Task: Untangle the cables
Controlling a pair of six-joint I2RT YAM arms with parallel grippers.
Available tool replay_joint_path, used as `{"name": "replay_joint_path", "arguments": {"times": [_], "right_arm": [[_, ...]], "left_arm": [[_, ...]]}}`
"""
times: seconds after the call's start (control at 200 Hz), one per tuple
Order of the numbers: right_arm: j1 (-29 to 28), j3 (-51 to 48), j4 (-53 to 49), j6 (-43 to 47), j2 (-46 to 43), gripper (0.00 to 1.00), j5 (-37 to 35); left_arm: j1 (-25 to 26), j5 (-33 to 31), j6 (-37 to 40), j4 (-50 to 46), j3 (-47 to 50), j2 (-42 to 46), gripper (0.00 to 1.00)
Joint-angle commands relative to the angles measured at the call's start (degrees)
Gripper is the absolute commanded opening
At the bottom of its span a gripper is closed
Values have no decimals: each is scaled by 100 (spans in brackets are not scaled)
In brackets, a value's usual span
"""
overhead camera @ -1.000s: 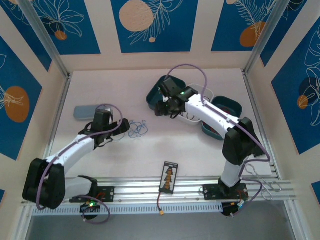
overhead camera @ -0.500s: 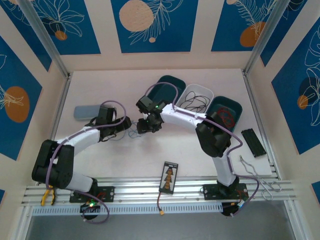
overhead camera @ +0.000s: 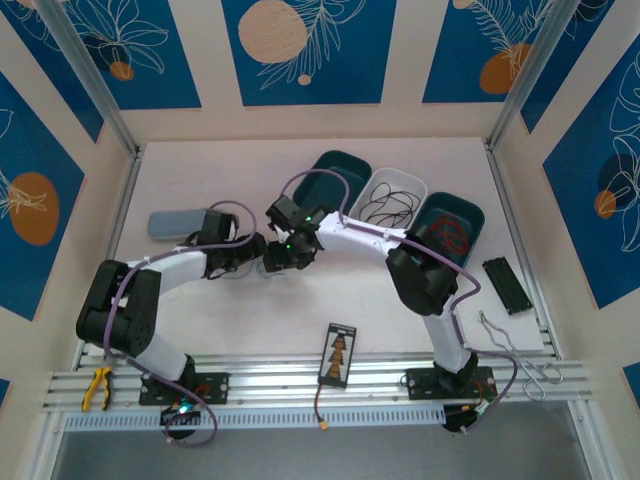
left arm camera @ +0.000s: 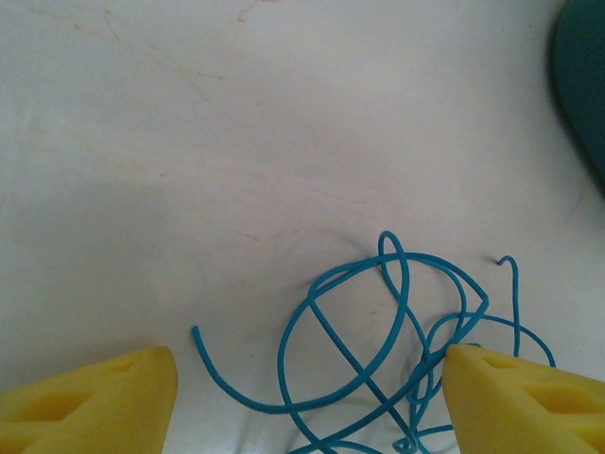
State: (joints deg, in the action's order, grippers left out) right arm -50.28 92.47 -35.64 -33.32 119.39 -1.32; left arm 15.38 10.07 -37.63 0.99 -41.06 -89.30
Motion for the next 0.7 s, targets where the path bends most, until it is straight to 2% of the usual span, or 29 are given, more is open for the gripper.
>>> {"name": "replay_joint_path", "arguments": {"times": [0.0, 0.155, 0.25, 0.54, 0.695], "right_arm": [[-82, 116, -95, 71, 199, 53, 157], [-78, 211, -200, 29, 399, 50, 126], [-77, 216, -202, 25, 410, 43, 113], [46, -40, -224, -47, -28, 0, -359], [166, -420, -221, -169, -526, 0, -673]], "left_arm": [[-70, 165, -82, 122, -113, -62, 73], [-70, 189, -92, 133, -78, -53, 71], [-70, 173, -96, 138, -52, -40, 62], [-74, 43, -157, 190, 67, 38, 38], [-96, -125, -186, 191, 167, 147, 27]]}}
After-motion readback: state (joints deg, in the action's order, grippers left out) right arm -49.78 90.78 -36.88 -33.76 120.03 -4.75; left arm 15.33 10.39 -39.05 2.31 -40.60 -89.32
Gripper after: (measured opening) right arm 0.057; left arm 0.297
